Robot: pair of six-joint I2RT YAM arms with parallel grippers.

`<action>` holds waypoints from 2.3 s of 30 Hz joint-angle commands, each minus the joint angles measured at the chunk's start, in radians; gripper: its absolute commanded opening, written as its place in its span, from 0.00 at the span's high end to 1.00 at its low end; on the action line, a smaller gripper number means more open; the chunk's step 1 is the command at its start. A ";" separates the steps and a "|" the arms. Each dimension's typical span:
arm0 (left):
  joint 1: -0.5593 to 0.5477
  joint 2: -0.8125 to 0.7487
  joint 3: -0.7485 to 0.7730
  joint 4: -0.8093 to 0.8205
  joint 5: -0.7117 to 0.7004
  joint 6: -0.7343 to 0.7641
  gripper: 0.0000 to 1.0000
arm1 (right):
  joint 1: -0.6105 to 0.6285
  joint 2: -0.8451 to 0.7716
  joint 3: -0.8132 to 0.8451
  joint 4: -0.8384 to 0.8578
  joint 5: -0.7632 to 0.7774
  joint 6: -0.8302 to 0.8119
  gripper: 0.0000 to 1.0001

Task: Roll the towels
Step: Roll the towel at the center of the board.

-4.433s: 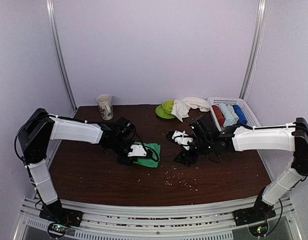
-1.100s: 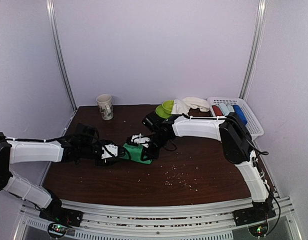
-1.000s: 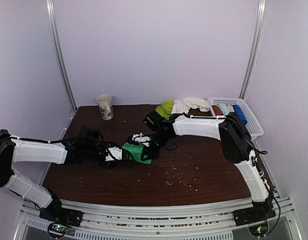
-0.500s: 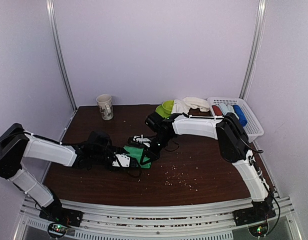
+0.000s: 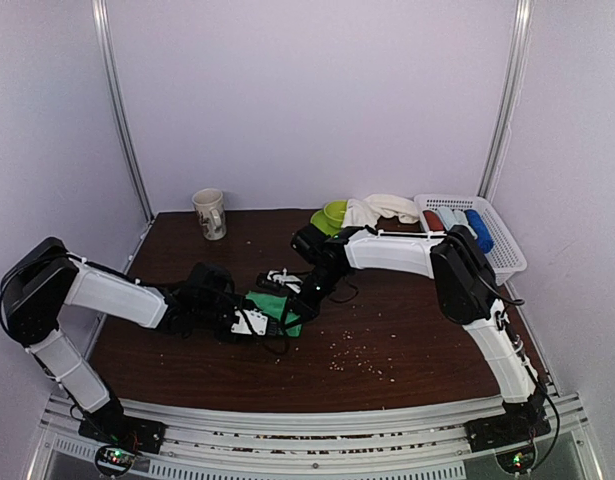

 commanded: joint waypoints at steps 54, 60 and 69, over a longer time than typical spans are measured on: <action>0.027 0.470 0.712 -1.041 0.155 0.314 0.95 | -0.141 -0.098 -0.158 0.237 -0.024 0.621 0.00; 0.023 0.468 0.723 -1.038 0.170 0.333 0.95 | -0.132 -0.044 -0.122 0.240 -0.042 0.630 0.00; 0.023 0.458 0.702 -0.996 0.175 0.346 0.97 | -0.112 0.084 0.023 0.132 -0.096 0.554 0.00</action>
